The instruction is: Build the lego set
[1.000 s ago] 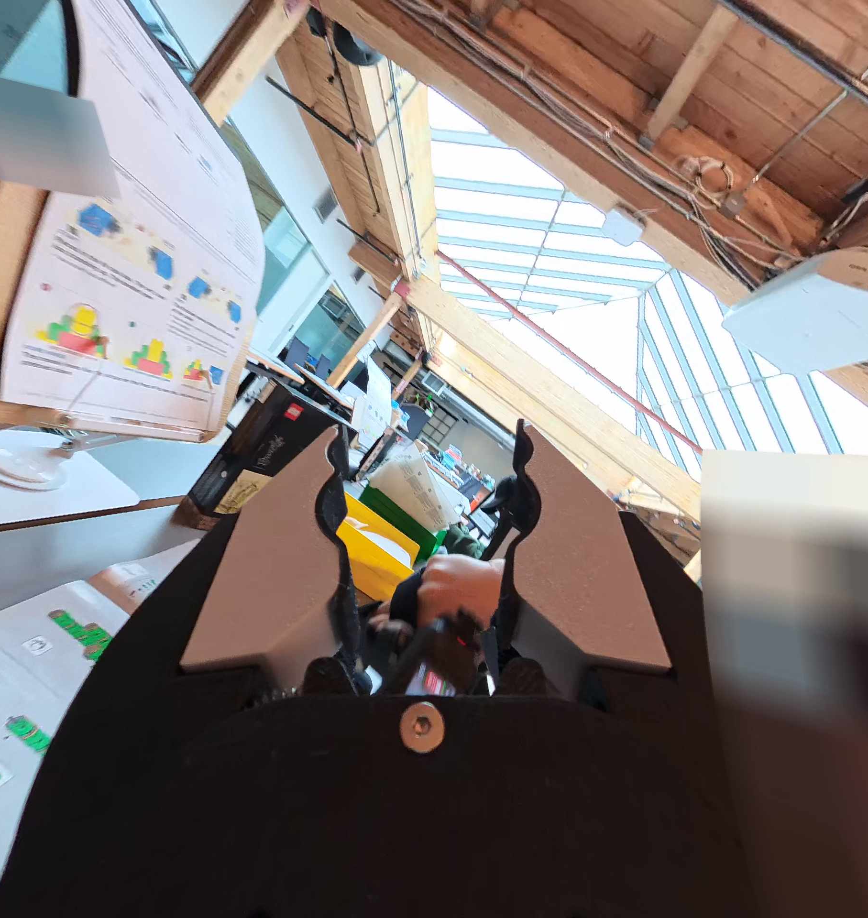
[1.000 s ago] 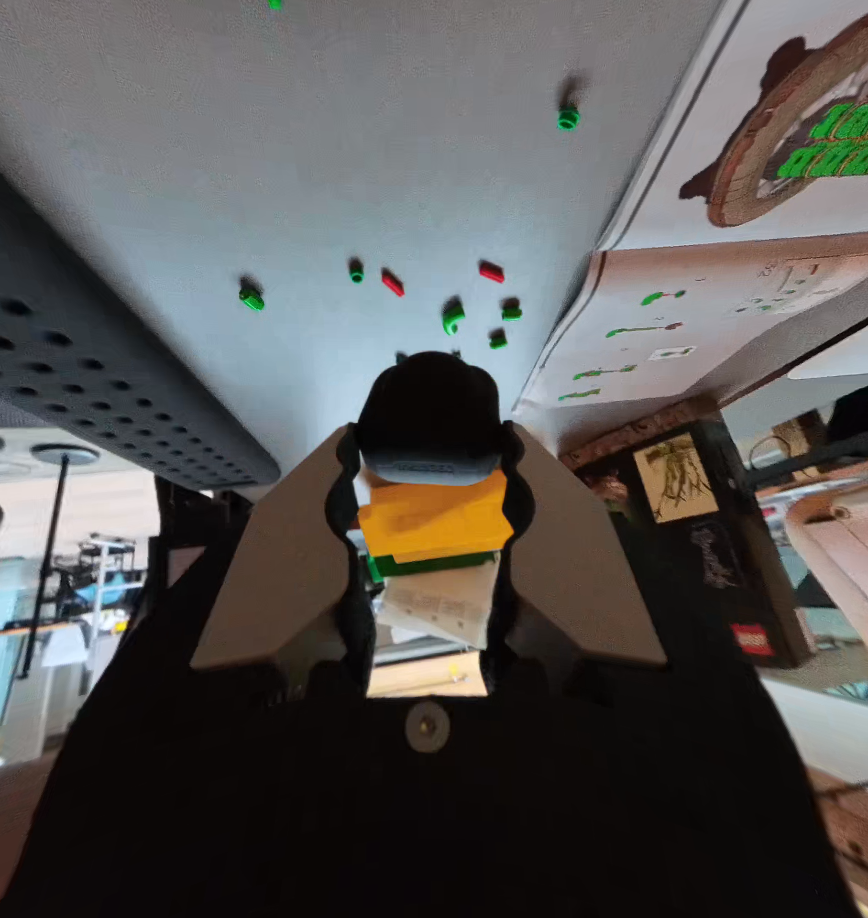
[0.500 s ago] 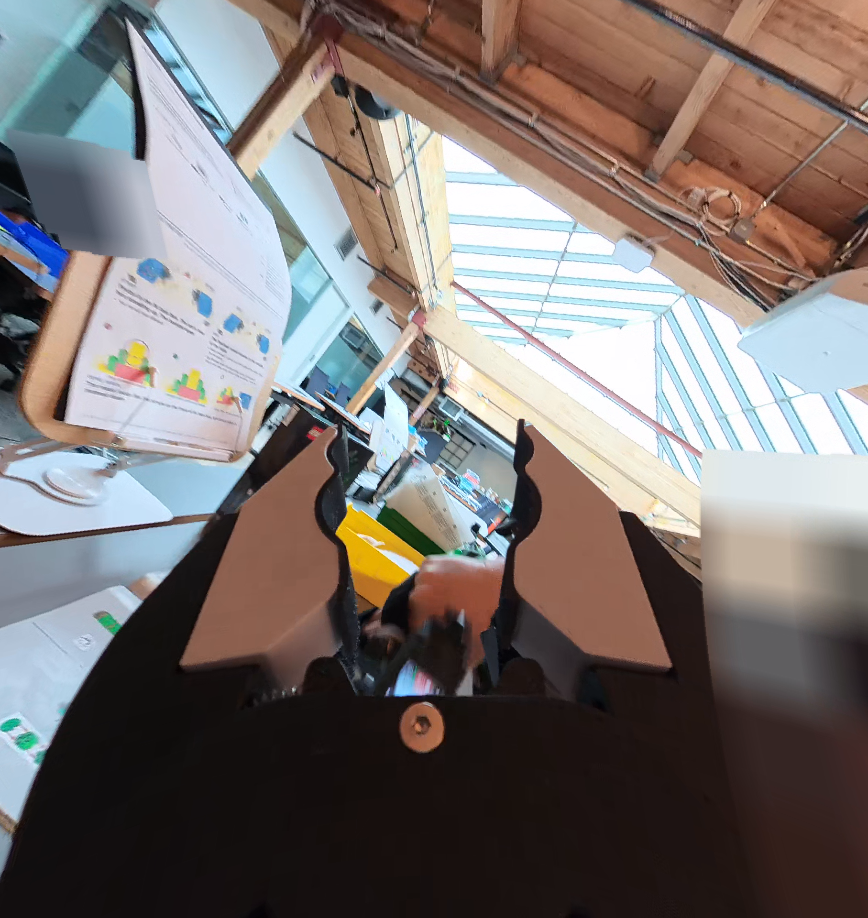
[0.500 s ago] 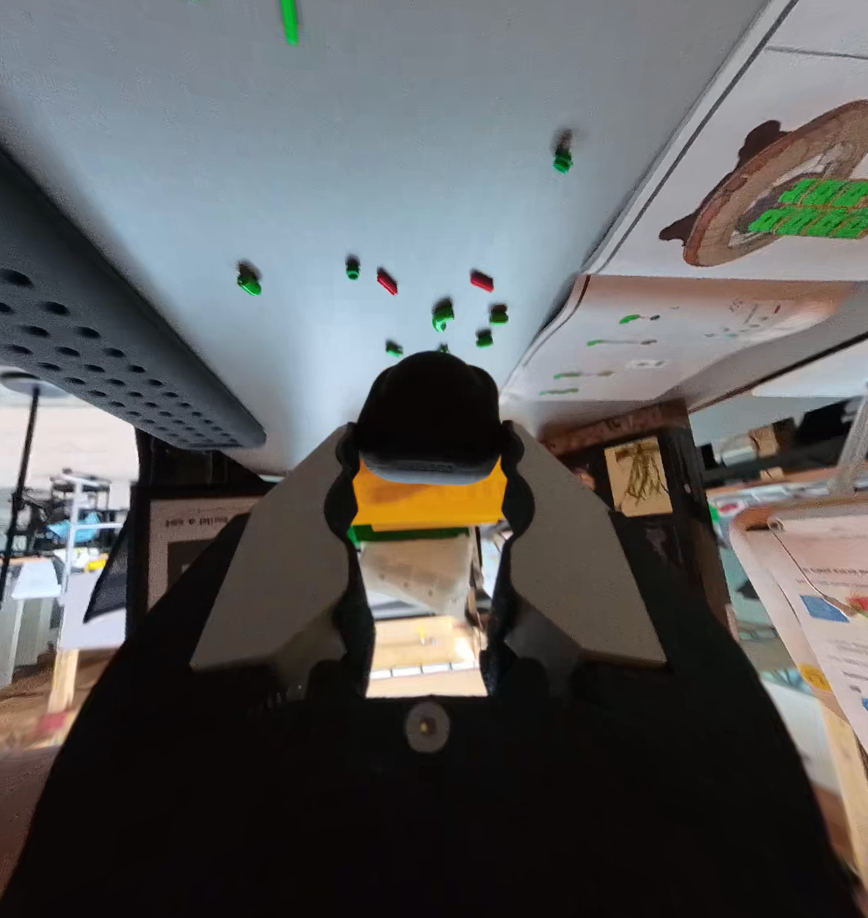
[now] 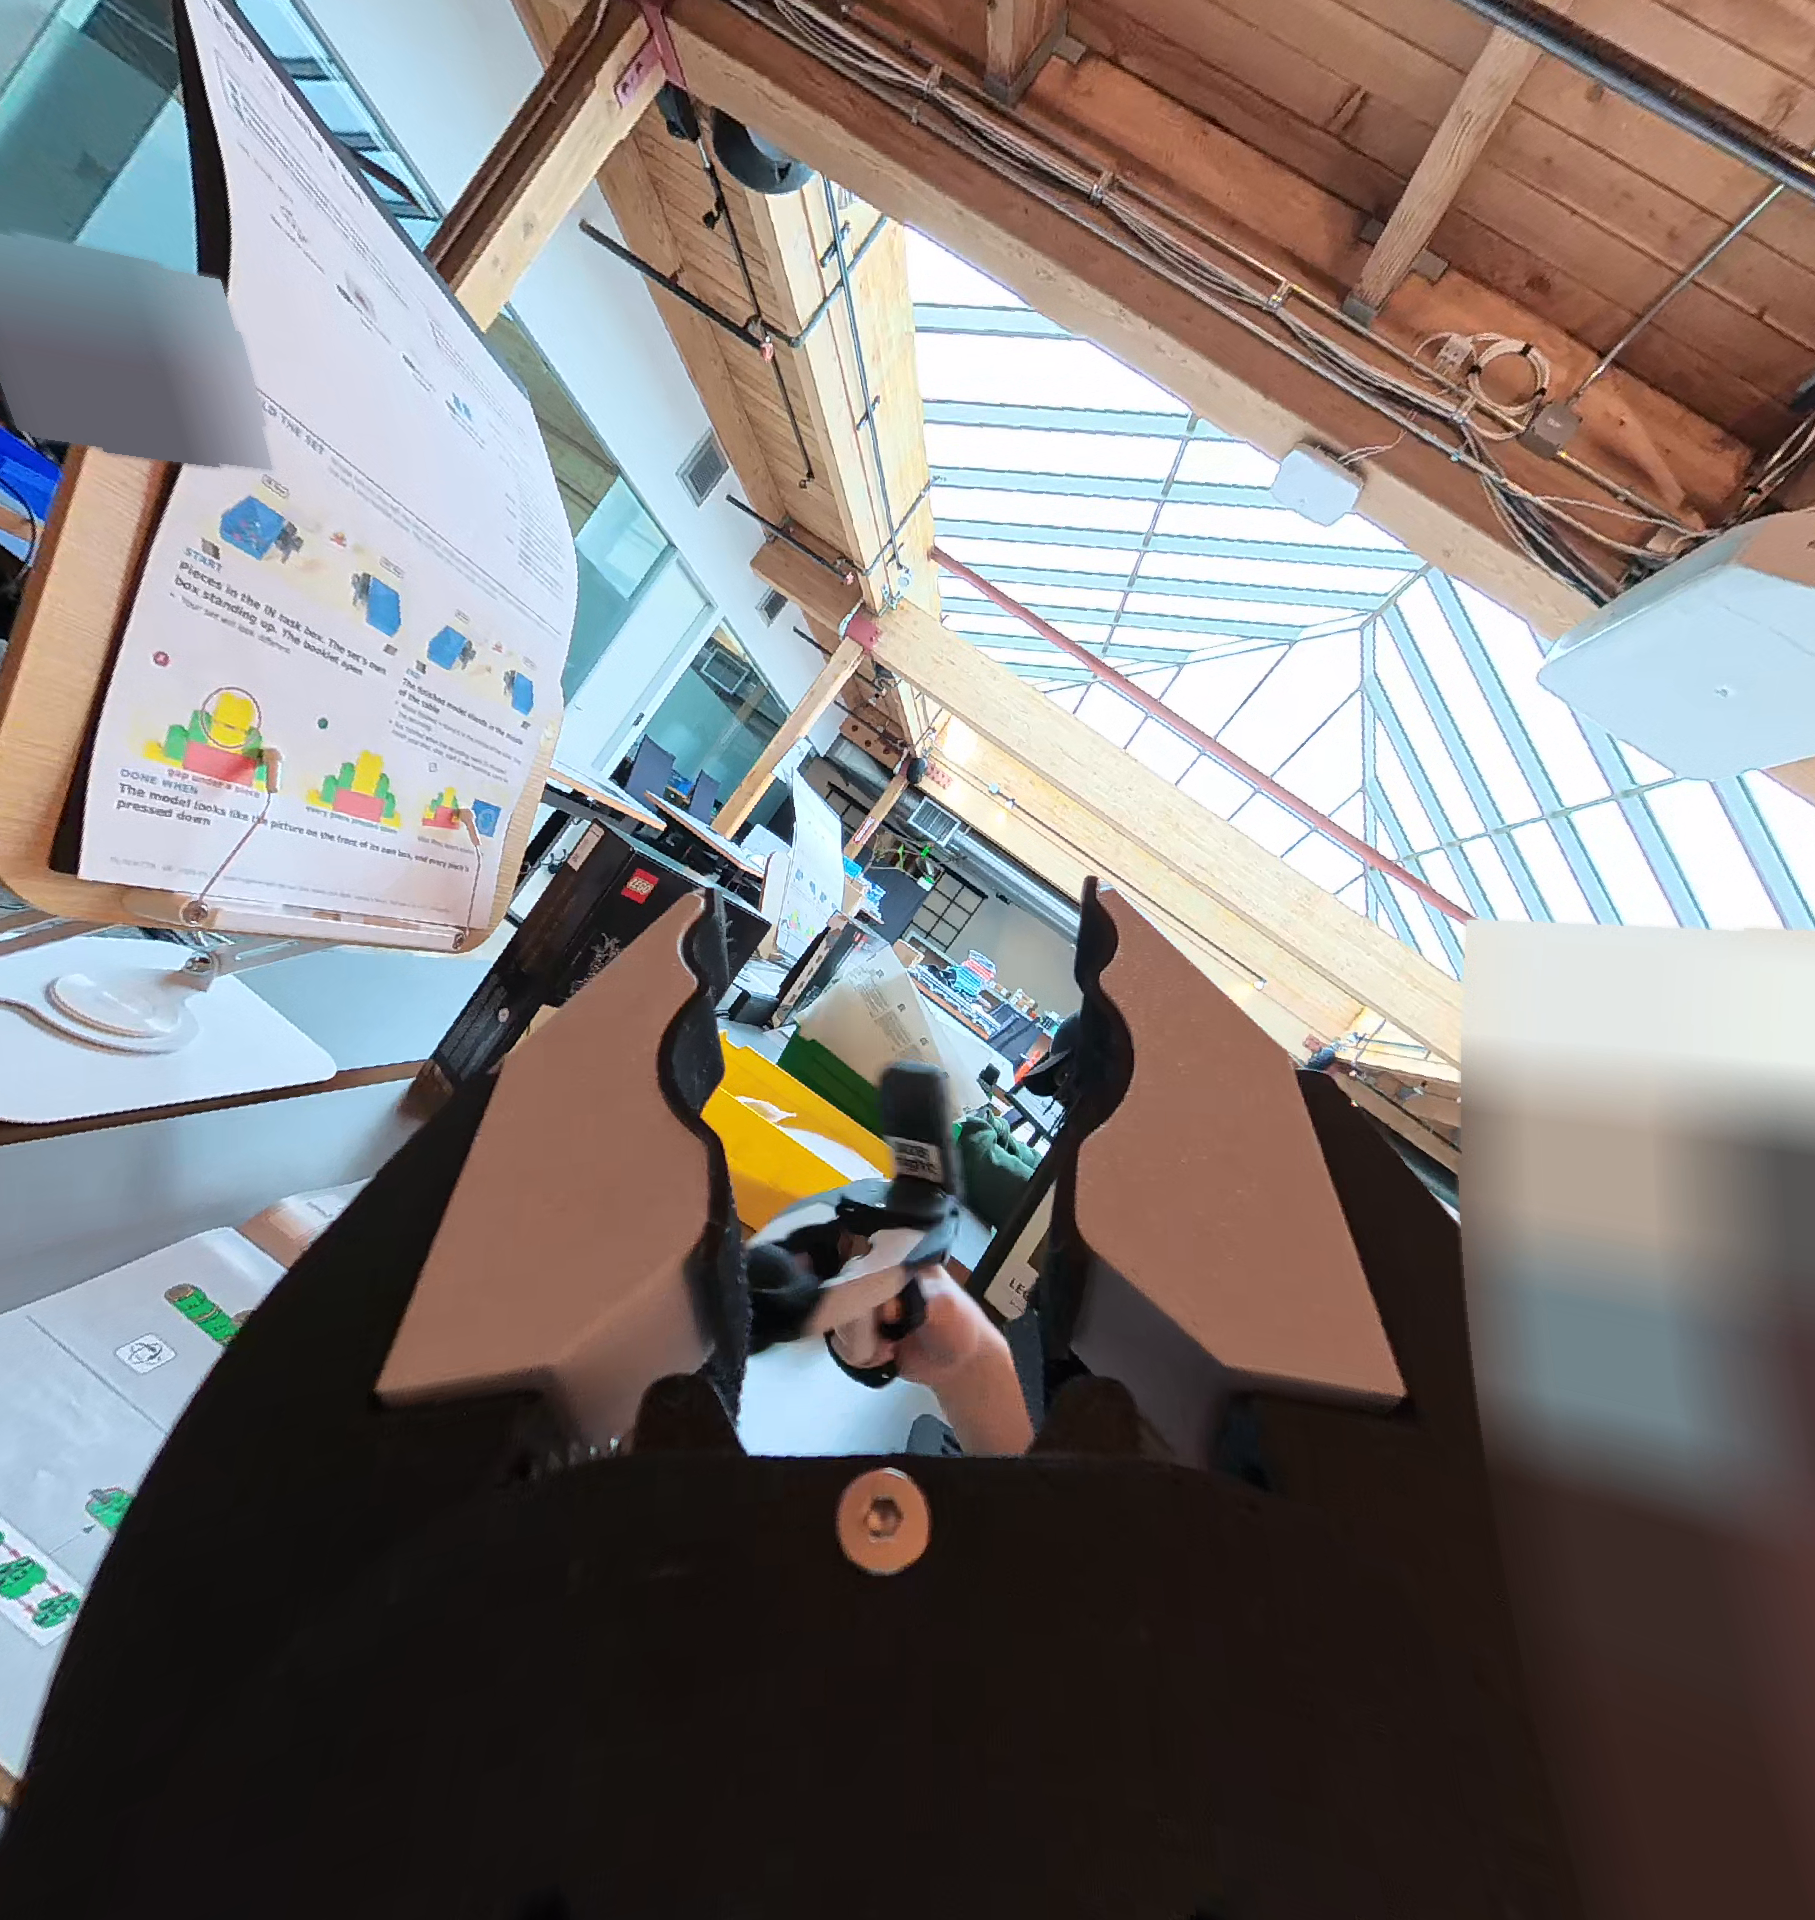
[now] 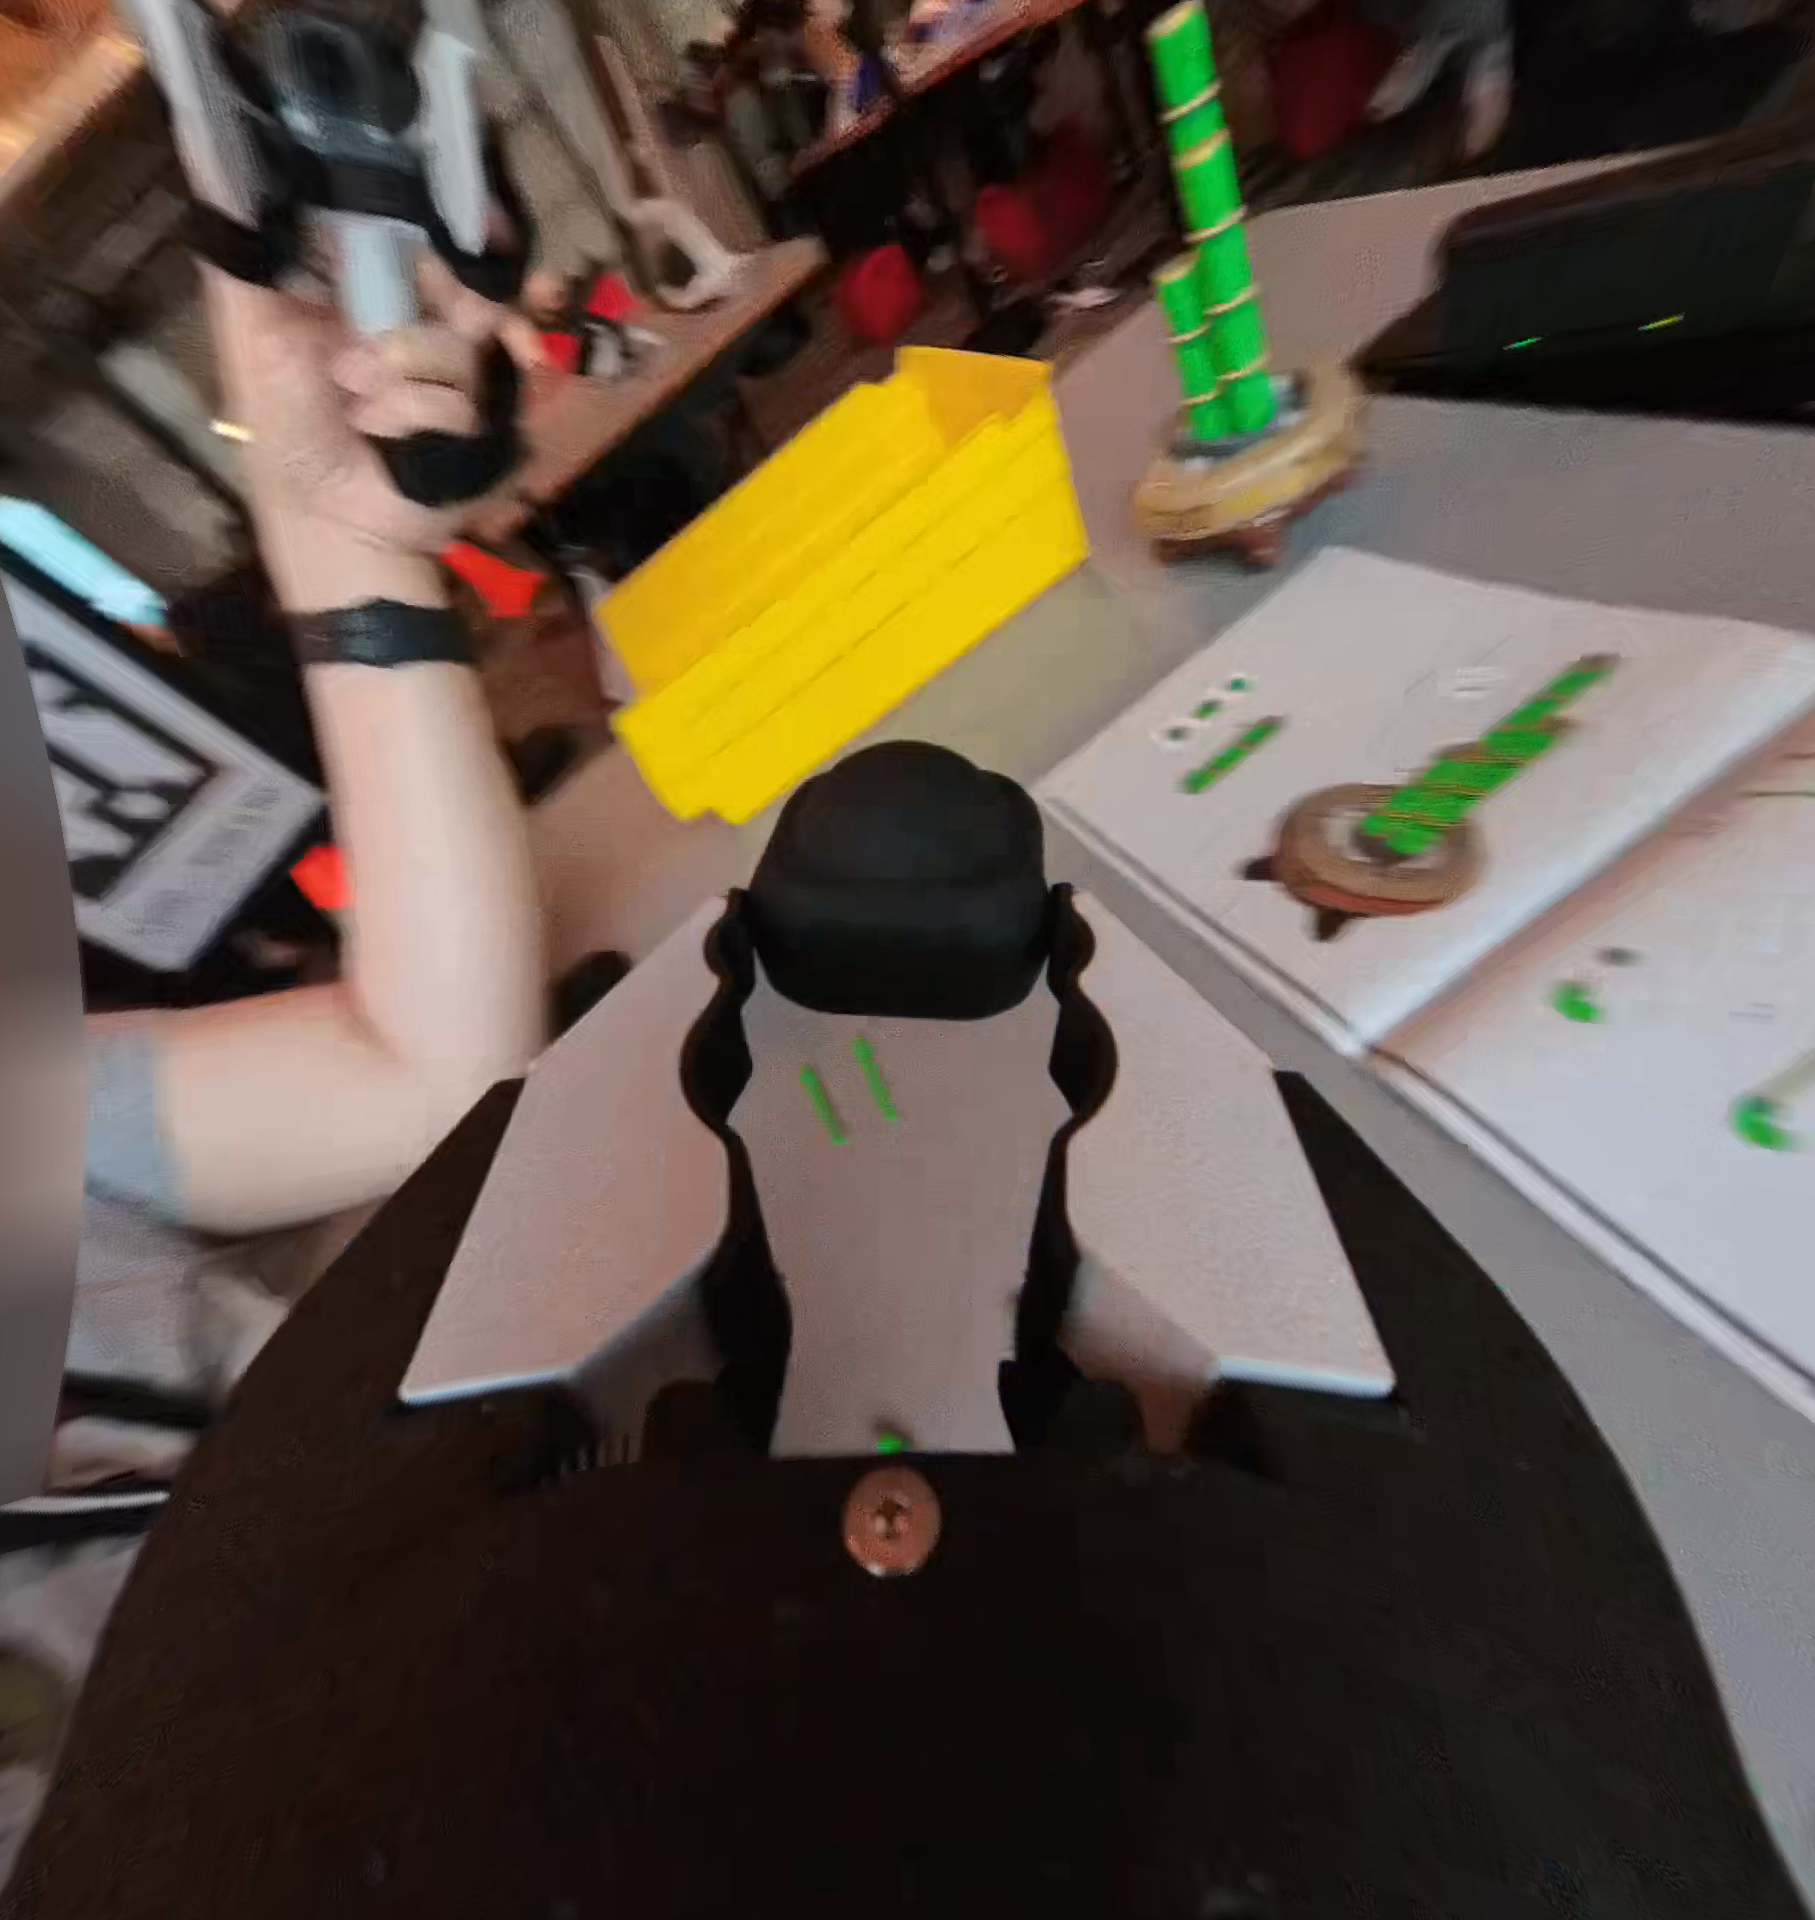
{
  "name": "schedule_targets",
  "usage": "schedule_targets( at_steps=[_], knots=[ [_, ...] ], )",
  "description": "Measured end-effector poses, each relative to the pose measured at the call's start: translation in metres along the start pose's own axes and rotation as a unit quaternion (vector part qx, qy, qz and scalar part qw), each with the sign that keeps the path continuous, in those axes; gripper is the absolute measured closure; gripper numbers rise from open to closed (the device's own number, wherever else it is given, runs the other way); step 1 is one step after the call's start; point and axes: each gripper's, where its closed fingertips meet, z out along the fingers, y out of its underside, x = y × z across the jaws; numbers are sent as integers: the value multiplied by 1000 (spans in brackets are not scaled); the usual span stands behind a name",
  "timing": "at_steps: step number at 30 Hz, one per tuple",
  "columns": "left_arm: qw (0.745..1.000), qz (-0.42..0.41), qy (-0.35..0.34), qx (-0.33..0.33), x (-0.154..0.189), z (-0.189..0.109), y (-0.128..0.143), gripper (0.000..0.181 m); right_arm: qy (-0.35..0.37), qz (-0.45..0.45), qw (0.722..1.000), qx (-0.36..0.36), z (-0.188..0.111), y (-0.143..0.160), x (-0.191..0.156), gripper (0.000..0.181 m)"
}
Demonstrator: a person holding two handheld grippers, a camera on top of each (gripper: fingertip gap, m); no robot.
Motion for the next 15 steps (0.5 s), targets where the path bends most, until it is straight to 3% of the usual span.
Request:
schedule_targets(
  at_steps=[2,3,4,7,8,10,13,15],
  knots=[
    [1000,1,-3,2,-1,-1,-1,116,172,-124,977,-12,-14,2,38,126],
    [1000,2,-6,3,-2,-1,-1,116,210,-168,963,-16,-18,4,41,126],
    [1000,1,-9,5,-4,-2,-2,116,199,-174,964,-39,-13,15,36,126],
    [1000,-4,-19,6,-11,-1,-2,116,2,-12,999,-47,8,44,-16,126],
    [1000,-6,-22,4,-13,0,0,116,-55,40,997,-27,8,43,-30,125],
    [1000,-9,-30,-3,-18,4,4,116,-103,73,992,10,-2,35,-39,126],
    [999,-9,-41,-20,-22,13,12,116,-27,-14,997,73,-48,-2,-30,126],
    [998,-8,-47,-32,-25,22,19,116,120,-130,969,175,-127,-63,-14,126]
  ],
)
